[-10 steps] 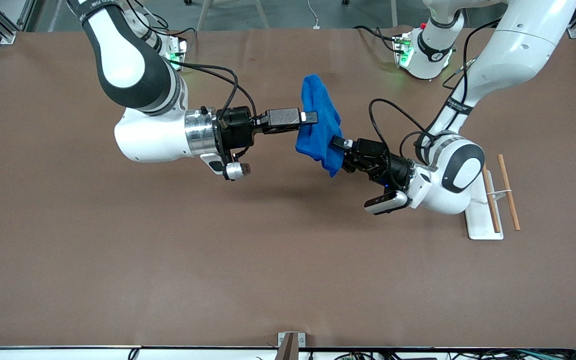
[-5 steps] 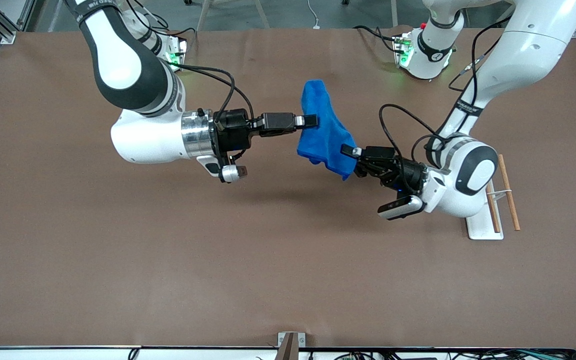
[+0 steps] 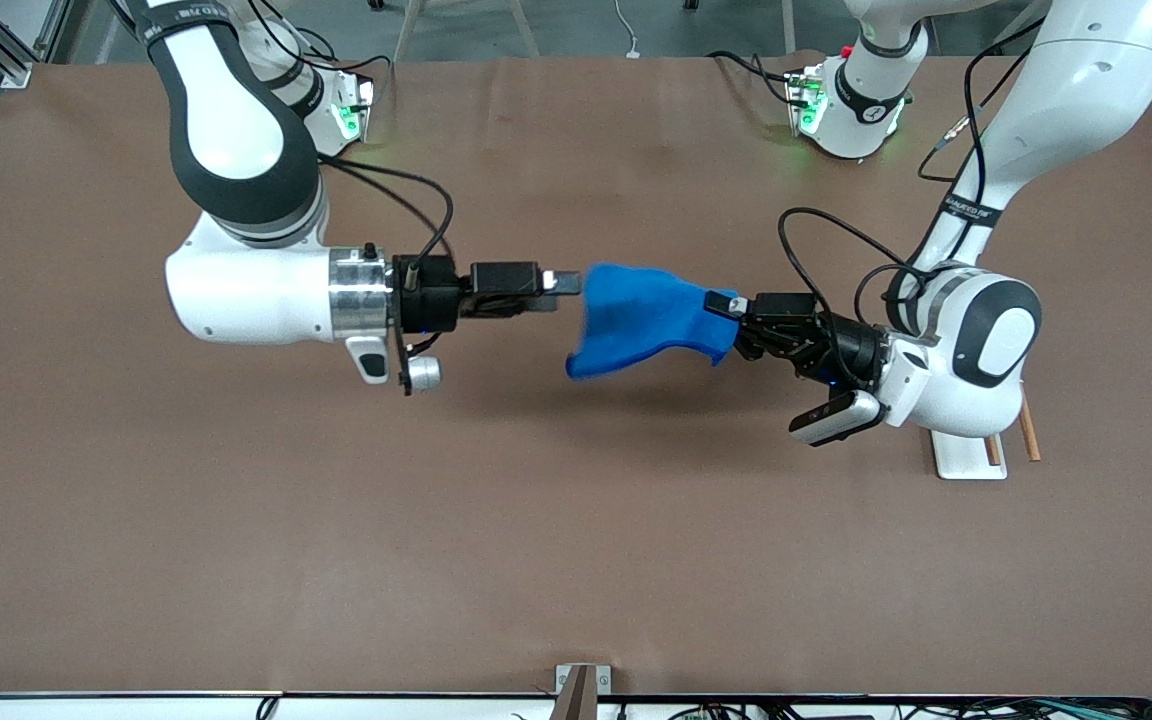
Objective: Right arm passes towel to left arm to hang
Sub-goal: 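Carry the towel with the left gripper while the right gripper retracts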
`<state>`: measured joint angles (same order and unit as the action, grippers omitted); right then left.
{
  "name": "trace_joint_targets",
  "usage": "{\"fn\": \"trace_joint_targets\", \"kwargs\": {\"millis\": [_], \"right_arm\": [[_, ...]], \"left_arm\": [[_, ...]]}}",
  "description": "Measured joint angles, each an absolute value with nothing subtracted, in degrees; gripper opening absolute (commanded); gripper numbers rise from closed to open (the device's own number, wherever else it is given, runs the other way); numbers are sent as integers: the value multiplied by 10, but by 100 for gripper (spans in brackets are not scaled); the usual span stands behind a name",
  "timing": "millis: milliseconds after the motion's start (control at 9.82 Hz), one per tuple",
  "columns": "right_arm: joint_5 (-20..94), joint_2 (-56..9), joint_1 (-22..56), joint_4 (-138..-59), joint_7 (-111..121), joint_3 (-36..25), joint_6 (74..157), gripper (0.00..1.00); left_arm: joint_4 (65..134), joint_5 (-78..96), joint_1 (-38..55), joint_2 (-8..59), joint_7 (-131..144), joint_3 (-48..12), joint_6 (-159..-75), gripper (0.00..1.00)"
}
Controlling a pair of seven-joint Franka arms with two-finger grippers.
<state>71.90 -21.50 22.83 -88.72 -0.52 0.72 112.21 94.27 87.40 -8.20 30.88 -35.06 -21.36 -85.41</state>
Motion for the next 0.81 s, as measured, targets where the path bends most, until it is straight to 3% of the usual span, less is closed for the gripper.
{"fn": "trace_joint_targets", "kwargs": {"millis": [305,611,814], "right_arm": [[534,-214,139,-916,-3,0,1103,100],[359,-185,108,-902,4,-110,991,100],[234,-152,81,-893,6,-135,967,100]], "left_arm": [[885,735,-106,272,-193,-213,-889,0],[836,561,-105,249,-25,-213,-911,0],[811,458,-104,246,58,-214,-912,0]]}}
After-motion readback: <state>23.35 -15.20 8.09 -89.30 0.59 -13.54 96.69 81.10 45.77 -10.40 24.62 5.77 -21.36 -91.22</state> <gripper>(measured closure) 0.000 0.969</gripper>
